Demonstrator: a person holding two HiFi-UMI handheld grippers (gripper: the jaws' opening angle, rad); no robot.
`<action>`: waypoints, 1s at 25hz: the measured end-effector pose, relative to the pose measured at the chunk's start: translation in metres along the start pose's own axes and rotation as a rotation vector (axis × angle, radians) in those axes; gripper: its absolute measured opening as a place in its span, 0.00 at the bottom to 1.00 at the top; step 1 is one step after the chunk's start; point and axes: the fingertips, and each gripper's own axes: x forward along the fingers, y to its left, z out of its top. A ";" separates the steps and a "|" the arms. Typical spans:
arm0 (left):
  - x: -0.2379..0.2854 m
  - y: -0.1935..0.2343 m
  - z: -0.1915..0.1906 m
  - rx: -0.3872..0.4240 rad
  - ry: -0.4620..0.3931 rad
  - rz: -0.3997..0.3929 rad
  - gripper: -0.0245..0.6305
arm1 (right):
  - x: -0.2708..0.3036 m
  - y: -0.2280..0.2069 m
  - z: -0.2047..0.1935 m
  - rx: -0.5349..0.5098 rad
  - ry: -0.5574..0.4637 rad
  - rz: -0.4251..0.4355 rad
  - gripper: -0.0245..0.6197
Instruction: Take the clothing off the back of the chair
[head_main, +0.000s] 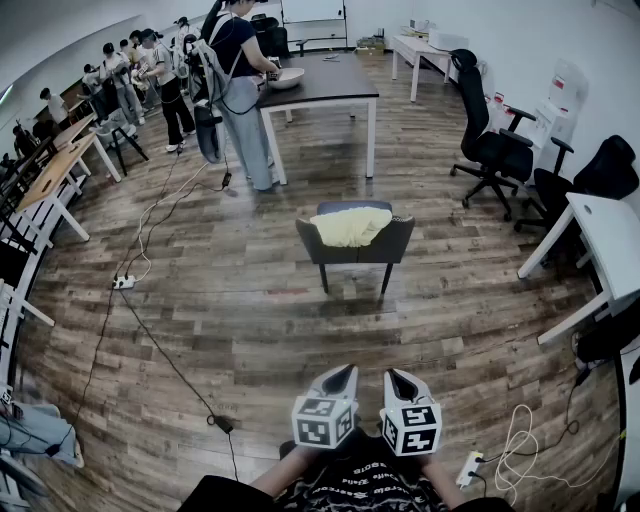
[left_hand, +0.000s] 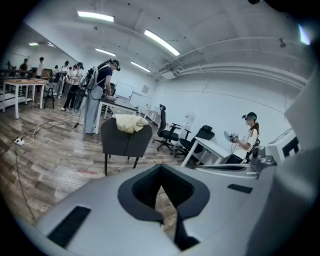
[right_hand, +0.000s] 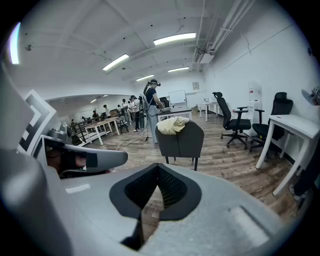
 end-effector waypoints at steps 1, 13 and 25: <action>0.000 0.001 0.000 0.008 0.002 0.004 0.05 | 0.002 0.002 0.000 -0.004 0.001 0.003 0.04; -0.001 0.014 0.004 0.027 0.002 0.016 0.05 | 0.010 0.012 0.001 -0.011 0.001 0.018 0.04; -0.002 0.023 0.018 -0.006 -0.043 -0.005 0.05 | 0.016 0.014 -0.001 0.032 0.028 0.079 0.05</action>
